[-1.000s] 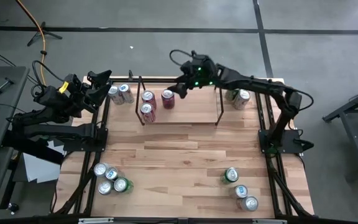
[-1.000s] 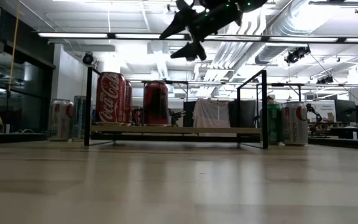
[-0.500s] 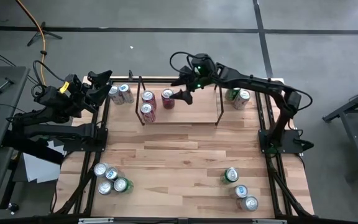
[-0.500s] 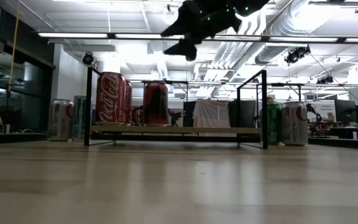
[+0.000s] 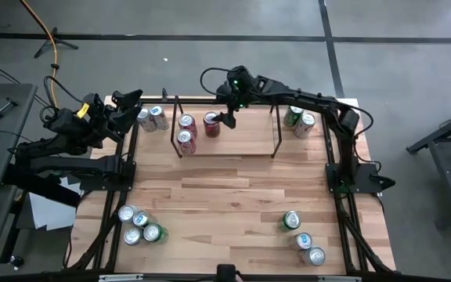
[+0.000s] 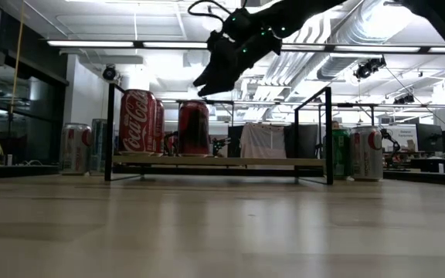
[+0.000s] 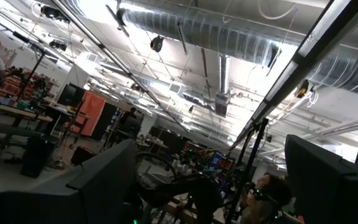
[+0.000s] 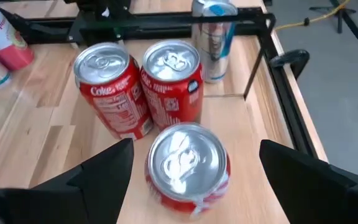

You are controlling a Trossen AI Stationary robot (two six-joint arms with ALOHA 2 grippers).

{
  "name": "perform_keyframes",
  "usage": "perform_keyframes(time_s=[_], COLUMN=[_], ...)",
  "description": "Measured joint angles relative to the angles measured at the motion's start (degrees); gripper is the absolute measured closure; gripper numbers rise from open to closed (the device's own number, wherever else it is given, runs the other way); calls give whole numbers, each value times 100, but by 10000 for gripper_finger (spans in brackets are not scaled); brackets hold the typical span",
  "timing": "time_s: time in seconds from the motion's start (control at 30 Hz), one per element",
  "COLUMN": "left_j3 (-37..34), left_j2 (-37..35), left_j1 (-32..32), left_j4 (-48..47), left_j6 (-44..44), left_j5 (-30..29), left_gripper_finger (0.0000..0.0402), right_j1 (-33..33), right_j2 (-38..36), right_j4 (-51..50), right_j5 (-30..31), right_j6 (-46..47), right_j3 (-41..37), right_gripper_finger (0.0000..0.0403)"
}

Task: Place canned beverage on shelf
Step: Put the red soda can on the shelf aligned with the other red soda cans

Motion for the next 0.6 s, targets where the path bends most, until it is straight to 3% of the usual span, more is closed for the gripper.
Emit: perform_keyframes(time_s=[0.23,0.6], left_j3=[0,0], left_j2=[0,0], left_j1=[1,1], left_j4=[-166,-228], left_j6=[-22,-26], left_j5=[15,19], left_gripper_finger=[71,71], right_j1=[-48,-11], right_j2=[221,531], right_j4=[-409,-318], right_j5=[-364,-249], right_j6=[-505,-529], right_j3=[160,167], right_gripper_finger=[68,68])
